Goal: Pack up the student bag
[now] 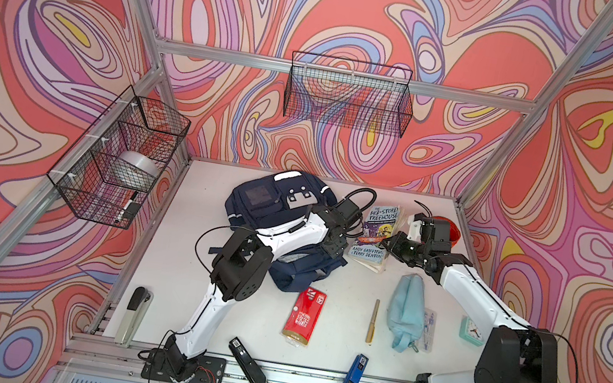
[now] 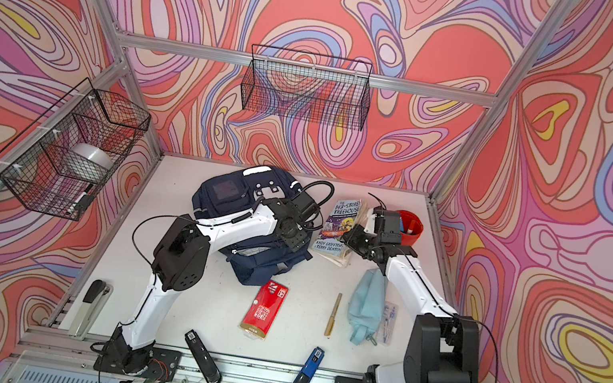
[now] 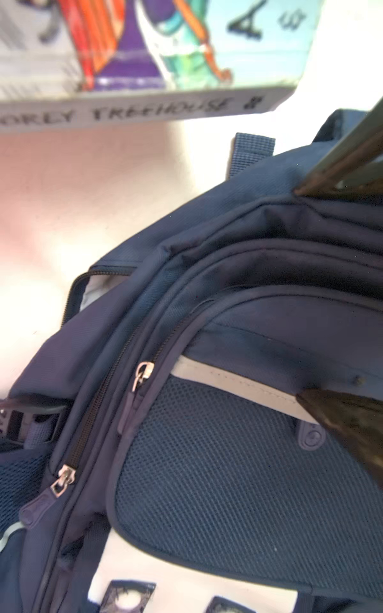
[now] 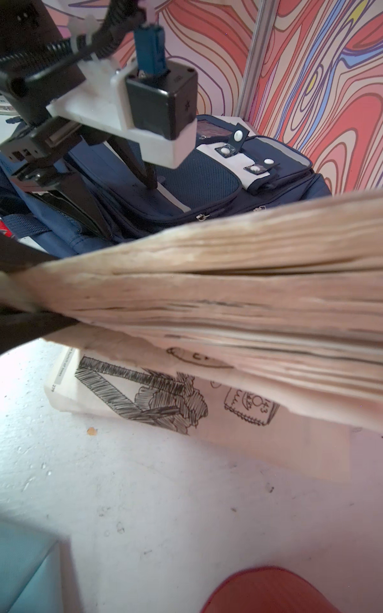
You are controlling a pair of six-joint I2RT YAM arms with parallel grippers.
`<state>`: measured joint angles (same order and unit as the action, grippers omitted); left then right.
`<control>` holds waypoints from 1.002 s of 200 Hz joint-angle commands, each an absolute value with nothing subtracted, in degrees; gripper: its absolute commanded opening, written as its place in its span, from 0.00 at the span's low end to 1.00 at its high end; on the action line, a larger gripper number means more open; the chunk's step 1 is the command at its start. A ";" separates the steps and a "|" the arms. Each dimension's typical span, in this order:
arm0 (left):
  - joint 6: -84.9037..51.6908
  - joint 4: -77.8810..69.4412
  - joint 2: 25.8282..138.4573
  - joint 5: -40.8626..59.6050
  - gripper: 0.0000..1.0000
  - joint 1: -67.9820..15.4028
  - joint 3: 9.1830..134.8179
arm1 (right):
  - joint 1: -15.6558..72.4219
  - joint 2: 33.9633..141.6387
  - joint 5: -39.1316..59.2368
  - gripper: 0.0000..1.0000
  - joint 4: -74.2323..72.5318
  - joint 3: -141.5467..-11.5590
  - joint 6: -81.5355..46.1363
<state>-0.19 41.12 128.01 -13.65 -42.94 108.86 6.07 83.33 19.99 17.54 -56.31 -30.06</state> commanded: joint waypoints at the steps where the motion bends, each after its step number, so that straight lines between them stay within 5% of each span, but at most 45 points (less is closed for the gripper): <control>1: 0.17 45.22 131.43 -17.55 0.25 -42.54 110.36 | 5.88 83.06 21.24 0.00 13.57 -55.83 -29.93; 6: -0.32 46.49 132.03 -17.75 0.00 -42.43 111.44 | 5.82 83.14 21.28 0.00 13.39 -55.68 -30.02; 75: -5.40 44.35 114.93 -10.49 0.00 -38.91 111.38 | 5.80 84.34 25.69 0.00 11.02 -56.95 -31.17; 200: -13.52 37.54 111.14 -4.29 0.00 -35.25 106.45 | 6.87 82.74 41.44 0.00 6.20 -61.56 -50.18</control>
<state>-10.15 39.81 112.55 -4.23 -36.38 104.20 6.44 85.56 36.16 9.56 -59.68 -45.41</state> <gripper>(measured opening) 0.048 0.154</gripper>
